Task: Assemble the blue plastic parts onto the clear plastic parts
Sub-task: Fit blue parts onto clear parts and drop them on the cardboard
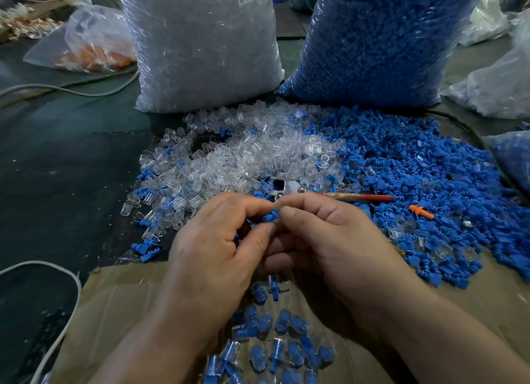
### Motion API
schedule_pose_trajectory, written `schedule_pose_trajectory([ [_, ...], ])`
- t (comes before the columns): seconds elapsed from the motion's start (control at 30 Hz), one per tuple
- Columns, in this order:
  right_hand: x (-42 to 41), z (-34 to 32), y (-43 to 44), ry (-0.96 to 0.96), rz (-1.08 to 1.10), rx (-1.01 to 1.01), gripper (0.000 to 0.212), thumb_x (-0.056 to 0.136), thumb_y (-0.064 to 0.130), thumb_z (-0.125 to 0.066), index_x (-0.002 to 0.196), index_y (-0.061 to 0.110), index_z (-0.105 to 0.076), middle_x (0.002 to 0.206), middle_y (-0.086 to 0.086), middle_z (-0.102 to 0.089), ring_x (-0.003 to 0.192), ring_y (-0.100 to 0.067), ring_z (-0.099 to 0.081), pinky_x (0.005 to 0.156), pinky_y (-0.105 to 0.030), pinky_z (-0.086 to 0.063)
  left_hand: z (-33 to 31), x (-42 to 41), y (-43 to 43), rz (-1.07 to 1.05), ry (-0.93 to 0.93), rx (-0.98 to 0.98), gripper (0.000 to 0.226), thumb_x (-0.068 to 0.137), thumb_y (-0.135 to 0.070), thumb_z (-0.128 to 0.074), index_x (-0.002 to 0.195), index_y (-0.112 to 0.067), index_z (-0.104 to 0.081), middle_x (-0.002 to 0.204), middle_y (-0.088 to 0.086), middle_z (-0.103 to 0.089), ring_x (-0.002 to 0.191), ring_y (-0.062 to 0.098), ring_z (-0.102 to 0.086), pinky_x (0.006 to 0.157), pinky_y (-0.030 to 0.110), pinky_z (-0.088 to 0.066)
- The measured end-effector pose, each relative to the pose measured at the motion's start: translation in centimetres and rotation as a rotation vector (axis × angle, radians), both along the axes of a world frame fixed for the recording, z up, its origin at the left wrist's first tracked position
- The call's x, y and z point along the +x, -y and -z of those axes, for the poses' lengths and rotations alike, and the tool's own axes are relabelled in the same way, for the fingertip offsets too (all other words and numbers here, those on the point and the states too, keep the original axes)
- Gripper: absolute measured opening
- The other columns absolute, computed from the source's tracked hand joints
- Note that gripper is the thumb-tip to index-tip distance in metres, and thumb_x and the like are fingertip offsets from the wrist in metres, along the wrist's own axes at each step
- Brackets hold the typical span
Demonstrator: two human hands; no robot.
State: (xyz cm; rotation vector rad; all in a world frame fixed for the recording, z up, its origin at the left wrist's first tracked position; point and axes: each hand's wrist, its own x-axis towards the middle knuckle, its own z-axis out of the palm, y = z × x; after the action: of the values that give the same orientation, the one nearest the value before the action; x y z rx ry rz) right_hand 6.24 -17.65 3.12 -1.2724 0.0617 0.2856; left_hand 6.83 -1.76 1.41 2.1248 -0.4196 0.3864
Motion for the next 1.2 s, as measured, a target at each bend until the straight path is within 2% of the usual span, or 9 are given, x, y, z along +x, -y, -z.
schedule_pose_trajectory([
  [0.17,0.1,-0.3,-0.1,-0.078,0.029,0.173,0.015,0.099,0.012,-0.051,0.096,0.005,-0.063,0.076,-0.013,-0.068,0.067,-0.020,-0.068,0.064,-0.033,-0.059,-0.5,0.0,0.2,0.021,0.104,0.007,0.016,0.085,-0.021,-0.071,0.099,-0.030,-0.070,0.097,-0.021,-0.064,0.096,-0.003,-0.062,0.080,0.003,-0.043],
  [0.33,0.1,-0.7,0.3,-0.156,0.041,0.292,0.022,0.100,0.015,-0.051,0.109,-0.003,-0.059,0.086,-0.015,-0.062,0.069,-0.017,-0.062,0.052,-0.022,-0.055,-0.6,-0.1,0.4,0.114,0.136,0.031,0.019,0.083,-0.032,-0.069,0.097,-0.020,-0.075,0.110,-0.013,-0.067,0.106,0.008,-0.065,0.090,0.013,-0.047],
  [0.47,0.1,-0.6,0.6,-0.210,0.008,0.330,0.026,0.100,0.015,-0.049,0.113,-0.007,-0.057,0.098,-0.026,-0.063,0.087,-0.035,-0.065,0.066,-0.030,-0.059,-0.6,-0.2,0.3,0.039,0.048,0.119,0.034,0.079,-0.046,-0.066,0.113,-0.037,-0.064,0.103,-0.026,-0.062,0.100,-0.004,-0.059,0.085,0.007,-0.044],
  [0.6,-0.1,-0.6,0.4,-0.216,-0.061,0.308,0.021,0.095,0.016,-0.053,0.106,-0.001,-0.060,0.088,-0.017,-0.066,0.079,-0.024,-0.065,0.073,-0.033,-0.059,-0.4,-0.2,0.5,-0.002,0.062,0.173,0.024,0.082,-0.031,-0.072,0.106,-0.032,-0.070,0.100,-0.023,-0.063,0.097,-0.005,-0.058,0.084,0.006,-0.042],
  [0.77,-0.2,-0.7,0.4,-0.224,-0.078,0.339,0.018,0.090,0.010,-0.060,0.104,0.000,-0.059,0.084,-0.016,-0.065,0.072,-0.021,-0.064,0.063,-0.031,-0.061,-0.7,-0.3,0.6,-0.048,0.054,0.085,0.008,0.085,-0.027,-0.074,0.083,-0.033,-0.067,0.087,-0.018,-0.064,0.084,0.004,-0.064,0.071,0.021,-0.050],
  [0.9,-0.4,-1.0,0.8,-0.215,-0.046,0.379,0.037,0.071,-0.007,-0.063,0.107,0.000,-0.056,0.087,-0.022,-0.068,0.074,-0.027,-0.070,0.060,-0.030,-0.061,-0.7,-0.8,0.5,-0.061,-0.179,-0.258,0.007,0.083,-0.035,-0.074,0.087,-0.038,-0.069,0.084,-0.014,-0.073,0.071,0.006,-0.072,0.059,0.028,-0.062],
  [1.0,-0.4,-1.0,1.0,-0.172,-0.007,0.304,0.022,0.084,-0.015,-0.054,0.102,-0.003,-0.057,0.085,-0.021,-0.071,0.074,-0.029,-0.073,0.063,-0.030,-0.061,-0.4,-0.5,0.1,-0.045,-0.295,-0.425,0.014,0.080,-0.041,-0.075,0.091,-0.034,-0.072,0.084,-0.004,-0.076,0.074,0.016,-0.075,0.064,0.041,-0.063],
  [1.1,-0.5,-1.1,1.0,-0.078,0.037,0.080,0.012,0.096,-0.004,-0.051,0.102,0.000,-0.060,0.078,-0.012,-0.070,0.068,-0.026,-0.071,0.057,-0.030,-0.060,-0.1,-0.3,-0.2,-0.044,-0.409,-0.497,0.023,0.073,-0.046,-0.073,0.090,-0.030,-0.072,0.076,0.005,-0.073,0.068,0.024,-0.071,0.064,0.054,-0.062],
  [1.2,-0.8,-1.2,1.1,0.046,0.047,-0.140,0.012,0.097,0.009,-0.055,0.097,0.013,-0.065,0.071,-0.005,-0.068,0.061,-0.027,-0.070,0.052,-0.030,-0.056,0.0,-0.2,-0.4,-0.014,-0.445,-0.497,0.003,0.087,-0.033,-0.070,0.088,-0.032,-0.072,0.072,0.004,-0.071,0.058,0.014,-0.064,0.052,0.030,-0.056],
])
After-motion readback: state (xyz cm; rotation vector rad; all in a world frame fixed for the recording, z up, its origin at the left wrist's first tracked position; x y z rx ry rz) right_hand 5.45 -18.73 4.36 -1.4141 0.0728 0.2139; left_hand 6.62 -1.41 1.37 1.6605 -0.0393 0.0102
